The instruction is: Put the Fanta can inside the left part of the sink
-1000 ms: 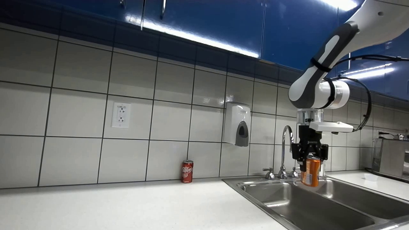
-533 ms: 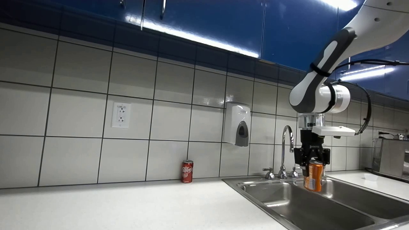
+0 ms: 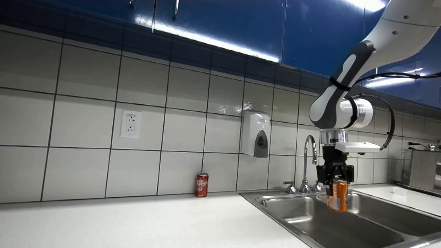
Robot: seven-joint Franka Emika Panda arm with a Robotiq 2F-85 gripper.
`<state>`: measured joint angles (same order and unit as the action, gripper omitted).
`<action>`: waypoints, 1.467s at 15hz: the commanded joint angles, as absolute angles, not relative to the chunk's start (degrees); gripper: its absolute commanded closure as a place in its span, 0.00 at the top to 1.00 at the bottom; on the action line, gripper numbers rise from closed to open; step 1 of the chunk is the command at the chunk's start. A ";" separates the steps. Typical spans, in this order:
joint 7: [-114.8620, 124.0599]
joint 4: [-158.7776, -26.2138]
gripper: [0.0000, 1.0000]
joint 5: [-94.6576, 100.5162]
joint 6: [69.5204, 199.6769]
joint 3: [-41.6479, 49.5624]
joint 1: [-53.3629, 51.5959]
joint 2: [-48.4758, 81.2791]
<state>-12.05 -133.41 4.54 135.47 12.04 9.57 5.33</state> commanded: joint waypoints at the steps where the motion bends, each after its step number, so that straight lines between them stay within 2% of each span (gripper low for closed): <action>1: -15.63 -129.92 0.40 4.34 135.19 11.76 11.18 8.43; 22: -19.19 -125.58 0.40 4.16 134.65 10.32 12.26 16.73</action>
